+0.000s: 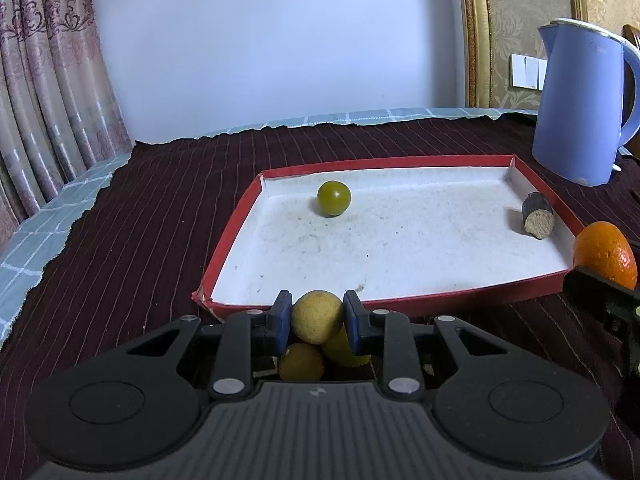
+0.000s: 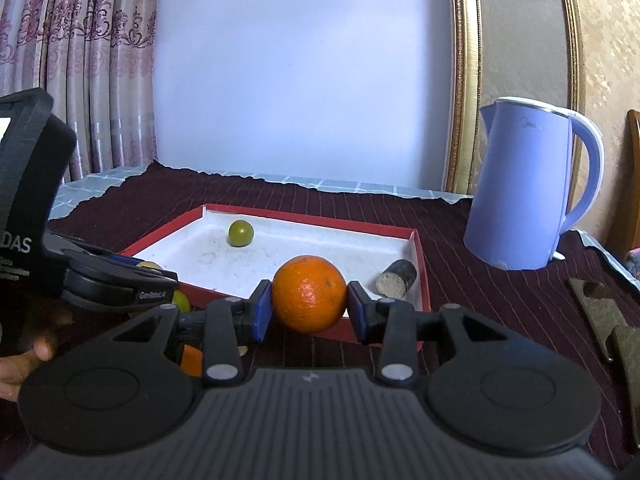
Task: Organize fruits
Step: 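Carry the yellow fruit with the left tool while the right carries the orange over the tray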
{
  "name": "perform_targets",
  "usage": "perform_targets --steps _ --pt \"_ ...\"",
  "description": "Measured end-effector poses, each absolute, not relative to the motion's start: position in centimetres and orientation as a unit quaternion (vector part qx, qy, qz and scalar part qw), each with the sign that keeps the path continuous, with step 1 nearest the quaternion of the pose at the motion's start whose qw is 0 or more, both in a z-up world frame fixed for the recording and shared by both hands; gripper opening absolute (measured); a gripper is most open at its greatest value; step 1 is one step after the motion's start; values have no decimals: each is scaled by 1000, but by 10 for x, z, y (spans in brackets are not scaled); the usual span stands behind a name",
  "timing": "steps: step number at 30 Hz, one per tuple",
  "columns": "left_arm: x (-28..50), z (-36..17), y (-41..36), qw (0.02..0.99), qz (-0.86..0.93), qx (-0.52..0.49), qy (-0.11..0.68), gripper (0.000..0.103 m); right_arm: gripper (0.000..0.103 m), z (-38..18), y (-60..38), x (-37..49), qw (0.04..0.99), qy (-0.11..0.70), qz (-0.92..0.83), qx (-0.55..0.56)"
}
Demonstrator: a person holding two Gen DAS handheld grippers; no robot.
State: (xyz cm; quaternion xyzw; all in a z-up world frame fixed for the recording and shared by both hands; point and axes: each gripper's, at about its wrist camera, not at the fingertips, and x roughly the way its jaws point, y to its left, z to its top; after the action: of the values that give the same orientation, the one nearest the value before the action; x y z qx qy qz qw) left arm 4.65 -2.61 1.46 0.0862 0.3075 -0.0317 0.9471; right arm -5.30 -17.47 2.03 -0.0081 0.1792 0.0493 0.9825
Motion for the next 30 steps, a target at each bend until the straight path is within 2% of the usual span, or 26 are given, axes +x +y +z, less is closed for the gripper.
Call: perform_targets --steps 30 --pt "111 23 -46 937 -14 89 337 27 37 45 -181 0 984 170 48 -26"
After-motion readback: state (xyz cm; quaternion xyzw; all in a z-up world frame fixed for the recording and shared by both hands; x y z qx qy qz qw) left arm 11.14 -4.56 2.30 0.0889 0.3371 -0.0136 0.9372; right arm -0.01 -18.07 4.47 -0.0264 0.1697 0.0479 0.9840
